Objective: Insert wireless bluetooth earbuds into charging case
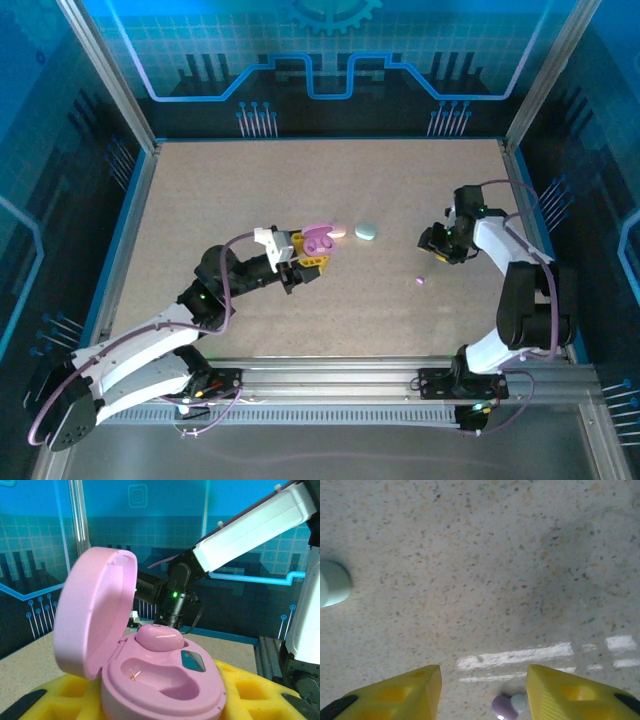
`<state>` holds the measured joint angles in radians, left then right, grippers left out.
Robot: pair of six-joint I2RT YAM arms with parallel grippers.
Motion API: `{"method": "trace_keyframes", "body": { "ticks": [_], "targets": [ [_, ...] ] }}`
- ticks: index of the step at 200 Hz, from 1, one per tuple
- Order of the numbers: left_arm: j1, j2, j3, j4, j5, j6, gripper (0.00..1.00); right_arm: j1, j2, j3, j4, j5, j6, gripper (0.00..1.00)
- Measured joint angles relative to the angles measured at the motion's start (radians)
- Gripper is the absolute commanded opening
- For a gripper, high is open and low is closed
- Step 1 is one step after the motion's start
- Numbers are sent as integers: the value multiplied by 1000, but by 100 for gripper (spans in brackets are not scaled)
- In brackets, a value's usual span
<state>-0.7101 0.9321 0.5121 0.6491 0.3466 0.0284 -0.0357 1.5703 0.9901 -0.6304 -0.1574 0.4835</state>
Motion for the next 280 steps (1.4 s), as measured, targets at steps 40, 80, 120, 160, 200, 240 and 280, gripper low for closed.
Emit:
{"method": "trace_keyframes", "body": {
  "ticks": [40,80,120,160,200,240,280],
  "targets": [
    [0,-11,0,-16,-10,1,27,0,68,35,-11,4,-40,51],
    [0,-11,0,-16,-10,1,27,0,134,65,-25,-3,-56,49],
    [0,-11,0,-16,-10,1,27,12,143,57,-34,-19,-63,47],
    [0,-9,0,-16,-10,0,27,28,156,57,-36,-60,-74,47],
    [0,-8,0,-16,-10,0,27,41,175,42,-51,-63,-73,47],
    [0,-8,0,-16,-10,0,27,48,172,20,-48,-60,-73,45],
    [0,-8,-5,-16,-10,0,27,60,144,-11,-41,-56,-64,44]
  ]
}}
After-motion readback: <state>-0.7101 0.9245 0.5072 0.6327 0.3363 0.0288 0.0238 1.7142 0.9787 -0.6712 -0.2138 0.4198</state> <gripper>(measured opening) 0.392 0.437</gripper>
